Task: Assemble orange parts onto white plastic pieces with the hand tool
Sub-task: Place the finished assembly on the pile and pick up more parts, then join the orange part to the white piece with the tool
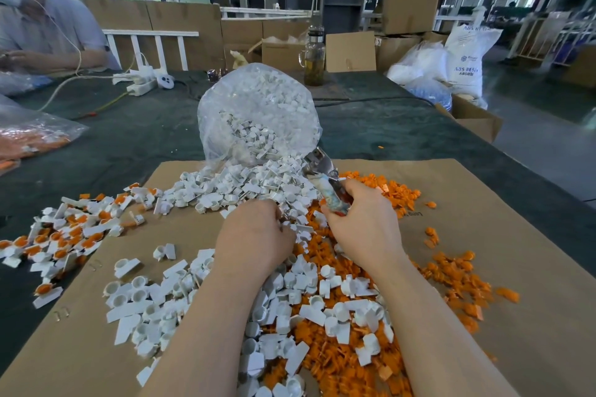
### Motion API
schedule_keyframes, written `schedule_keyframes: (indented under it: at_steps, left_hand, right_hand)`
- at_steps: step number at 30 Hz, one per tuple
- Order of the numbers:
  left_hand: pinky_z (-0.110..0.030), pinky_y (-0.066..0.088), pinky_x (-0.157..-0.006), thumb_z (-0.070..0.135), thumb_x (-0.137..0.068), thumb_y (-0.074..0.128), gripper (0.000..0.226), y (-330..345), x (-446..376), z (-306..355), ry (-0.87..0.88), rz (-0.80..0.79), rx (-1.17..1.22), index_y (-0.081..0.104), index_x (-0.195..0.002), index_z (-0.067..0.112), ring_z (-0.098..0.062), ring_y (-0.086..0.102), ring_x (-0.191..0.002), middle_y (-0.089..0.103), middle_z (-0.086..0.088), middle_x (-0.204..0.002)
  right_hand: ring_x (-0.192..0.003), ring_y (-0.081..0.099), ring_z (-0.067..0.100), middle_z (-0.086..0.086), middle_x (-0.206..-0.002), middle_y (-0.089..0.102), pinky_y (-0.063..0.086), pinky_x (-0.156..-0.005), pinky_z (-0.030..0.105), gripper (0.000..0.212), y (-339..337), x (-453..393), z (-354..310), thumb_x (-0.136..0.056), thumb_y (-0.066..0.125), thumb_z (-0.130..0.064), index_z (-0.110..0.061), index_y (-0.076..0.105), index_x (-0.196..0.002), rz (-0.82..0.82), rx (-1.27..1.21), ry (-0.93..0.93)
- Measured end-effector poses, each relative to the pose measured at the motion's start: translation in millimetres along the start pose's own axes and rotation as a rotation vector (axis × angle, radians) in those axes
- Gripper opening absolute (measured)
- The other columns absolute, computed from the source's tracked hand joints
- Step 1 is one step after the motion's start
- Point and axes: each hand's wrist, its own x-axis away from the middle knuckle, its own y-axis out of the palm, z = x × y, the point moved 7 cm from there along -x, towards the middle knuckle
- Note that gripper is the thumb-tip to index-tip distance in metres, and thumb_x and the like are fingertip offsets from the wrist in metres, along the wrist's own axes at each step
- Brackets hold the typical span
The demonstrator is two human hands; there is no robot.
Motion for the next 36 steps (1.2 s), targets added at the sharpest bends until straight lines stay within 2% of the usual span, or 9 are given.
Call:
schedule_keyframes:
  at_steps: [4, 9, 12, 14, 17, 20, 23, 31, 36]
  left_hand:
    - [-0.027, 0.048, -0.059, 0.023, -0.09, 0.054, 0.02, -6.8, 0.5, 0.8, 0.002, 0.076, -0.016, 0.072, -0.091, 0.015, -0.02, 0.059, -0.071, 0.067, -0.003, -0.079]
    - [-0.025, 0.041, -0.065, 0.023, -0.089, 0.062, 0.012, -4.7, -1.5, -3.5, -0.001, 0.063, 0.061, 0.071, -0.087, 0.015, -0.018, 0.056, -0.077, 0.057, -0.001, -0.095]
    - [-0.02, 0.039, -0.057, 0.023, -0.089, 0.065, 0.008, -2.6, -0.9, -6.4, -0.032, 0.043, 0.175, 0.071, -0.087, 0.02, -0.009, 0.056, -0.069, 0.062, 0.007, -0.081]
    - [-0.015, 0.037, -0.052, 0.025, -0.089, 0.068, 0.006, -3.6, -0.8, -8.0, -0.1, 0.054, 0.341, 0.07, -0.083, 0.023, -0.001, 0.056, -0.062, 0.063, 0.012, -0.07]
    - [-0.017, 0.045, -0.056, 0.029, -0.087, 0.073, 0.011, -1.2, -0.2, -6.9, -0.201, 0.051, 0.663, 0.07, -0.079, 0.023, -0.004, 0.065, -0.06, 0.07, 0.006, -0.064]
    - [-0.029, 0.057, -0.07, 0.022, -0.083, 0.078, 0.011, 7.6, 3.0, -4.9, -0.317, -0.033, 0.995, 0.072, -0.077, 0.016, -0.014, 0.073, -0.069, 0.075, 0.002, -0.068]
    - [-0.028, 0.054, -0.067, 0.013, -0.08, 0.08, 0.011, 13.1, 5.1, -4.2, -0.38, -0.1, 1.228, 0.071, -0.074, 0.01, -0.016, 0.069, -0.065, 0.074, -0.007, -0.071]
    - [-0.019, 0.054, -0.056, 0.002, -0.079, 0.078, 0.01, 9.7, 5.7, -0.6, -0.354, -0.095, 1.353, 0.072, -0.087, 0.005, -0.017, 0.073, -0.065, 0.075, -0.012, -0.073]
    - [-0.02, 0.055, -0.056, 0.002, -0.076, 0.08, 0.011, 6.3, 4.9, -1.4, -0.341, -0.046, 1.327, 0.073, -0.084, 0.006, -0.017, 0.074, -0.065, 0.075, -0.01, -0.072]
  right_hand:
    - [-0.065, 0.048, 0.004, -0.016, -0.074, 0.052, 0.039, -0.054, 0.017, 0.013, -3.9, 0.7, -4.6, -0.087, 0.068, -0.03, -0.025, 0.06, -0.097, 0.032, -0.024, -0.021]
    - [-0.069, 0.056, 0.006, -0.014, -0.076, 0.057, 0.048, -0.057, 0.024, 0.014, -5.8, 3.9, -12.0, -0.086, 0.069, -0.027, -0.024, 0.063, -0.099, 0.038, -0.086, -0.054]
    - [-0.071, 0.059, 0.009, -0.014, -0.076, 0.058, 0.055, -0.062, 0.036, 0.013, -6.0, 4.8, -12.6, -0.086, 0.068, -0.023, -0.022, 0.065, -0.099, 0.039, -0.139, -0.05]
    - [-0.073, 0.06, 0.01, -0.013, -0.078, 0.06, 0.055, -0.065, 0.038, 0.015, -6.0, 4.3, -13.0, -0.086, 0.067, -0.022, -0.022, 0.065, -0.101, 0.038, -0.165, -0.051]
    - [-0.08, 0.061, 0.011, -0.015, -0.084, 0.061, 0.053, -0.068, 0.033, 0.023, -7.8, 3.8, -13.9, -0.086, 0.069, -0.026, -0.024, 0.062, -0.108, 0.053, -0.221, -0.046]
    - [-0.088, 0.062, 0.006, -0.014, -0.095, 0.065, 0.052, -0.073, 0.025, 0.031, -11.2, 3.3, -12.9, -0.085, 0.073, -0.029, -0.024, 0.061, -0.112, 0.084, -0.31, -0.038]
    - [-0.087, 0.061, -0.001, -0.022, -0.091, 0.062, 0.047, -0.069, 0.013, 0.03, -14.0, 4.3, -14.3, -0.083, 0.075, -0.028, -0.029, 0.06, -0.109, 0.097, -0.378, -0.056]
    - [-0.084, 0.061, -0.004, -0.024, -0.087, 0.062, 0.049, -0.069, 0.015, 0.029, -15.9, 5.8, -17.4, -0.082, 0.076, -0.027, -0.036, 0.055, -0.101, 0.113, -0.418, -0.101]
    - [-0.084, 0.06, -0.009, -0.028, -0.084, 0.059, 0.046, -0.065, 0.01, 0.032, -17.3, 6.4, -17.9, -0.081, 0.076, -0.028, -0.039, 0.052, -0.099, 0.125, -0.371, -0.116]
